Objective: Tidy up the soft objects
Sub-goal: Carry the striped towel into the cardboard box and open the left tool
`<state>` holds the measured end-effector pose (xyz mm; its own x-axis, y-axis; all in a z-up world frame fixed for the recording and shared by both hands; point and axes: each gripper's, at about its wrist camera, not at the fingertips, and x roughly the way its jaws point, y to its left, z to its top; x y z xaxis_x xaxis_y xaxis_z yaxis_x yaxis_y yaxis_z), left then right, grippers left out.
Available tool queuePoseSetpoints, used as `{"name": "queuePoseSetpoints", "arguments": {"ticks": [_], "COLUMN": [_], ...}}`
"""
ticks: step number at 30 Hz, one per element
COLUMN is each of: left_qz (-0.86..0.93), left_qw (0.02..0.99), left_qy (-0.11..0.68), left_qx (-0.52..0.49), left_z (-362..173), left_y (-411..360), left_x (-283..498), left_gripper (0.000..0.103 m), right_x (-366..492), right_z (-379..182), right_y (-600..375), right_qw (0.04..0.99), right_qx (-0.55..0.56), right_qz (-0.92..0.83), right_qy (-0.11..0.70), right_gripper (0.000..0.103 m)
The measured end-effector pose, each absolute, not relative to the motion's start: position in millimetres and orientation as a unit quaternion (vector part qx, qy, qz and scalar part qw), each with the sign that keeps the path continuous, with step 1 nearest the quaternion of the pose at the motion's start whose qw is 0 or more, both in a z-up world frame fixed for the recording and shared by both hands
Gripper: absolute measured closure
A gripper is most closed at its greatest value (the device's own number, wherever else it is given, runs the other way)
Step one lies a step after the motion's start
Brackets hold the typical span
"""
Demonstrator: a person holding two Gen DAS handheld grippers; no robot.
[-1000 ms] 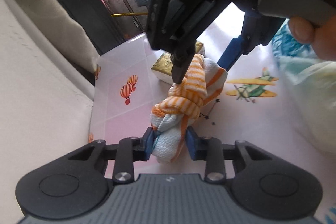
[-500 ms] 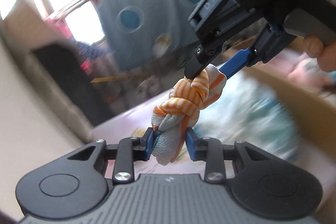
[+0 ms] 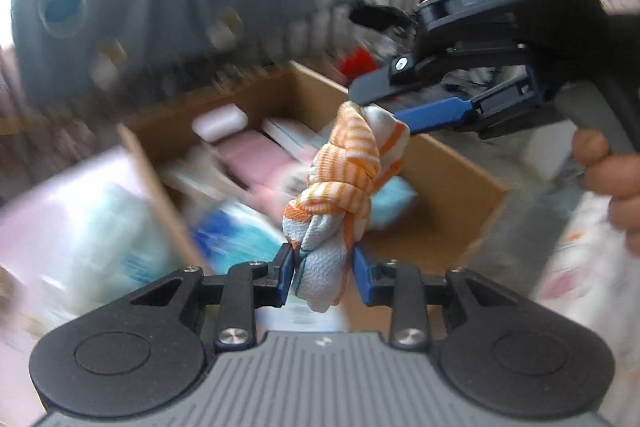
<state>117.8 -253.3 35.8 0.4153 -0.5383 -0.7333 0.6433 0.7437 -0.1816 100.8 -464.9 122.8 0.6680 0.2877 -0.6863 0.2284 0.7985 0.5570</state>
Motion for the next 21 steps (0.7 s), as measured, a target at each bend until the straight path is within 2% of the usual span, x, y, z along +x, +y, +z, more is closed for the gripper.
{"name": "queuePoseSetpoints", "arguments": {"ticks": [6, 9, 11, 15, 21], "left_qz": [-0.363, -0.354, -0.353, -0.348, -0.338], "left_qw": [0.785, 0.767, 0.767, 0.779, 0.803], "left_qy": [0.502, 0.534, 0.536, 0.521, 0.491], "left_qx": [-0.004, -0.022, -0.020, -0.005, 0.004], "left_z": [-8, -26, -32, -25, -8], "left_y": [-284, -288, -286, -284, -263], "left_x": [142, 146, 150, 148, 147], "left_gripper": [0.070, 0.061, 0.050, 0.049, 0.047], "right_x": [122, 145, 156, 165, 161], "right_z": [78, 48, 30, 13, 25], "right_y": [-492, -488, -479, -477, -490], "right_qw": [0.844, 0.828, 0.818, 0.807, 0.814], "right_qx": [0.312, 0.317, 0.309, 0.326, 0.314], "right_qz": [0.010, 0.031, 0.043, 0.041, 0.012], "right_qy": [0.436, 0.462, 0.483, 0.491, 0.488], "right_gripper": [0.061, 0.063, 0.063, 0.063, 0.060]}}
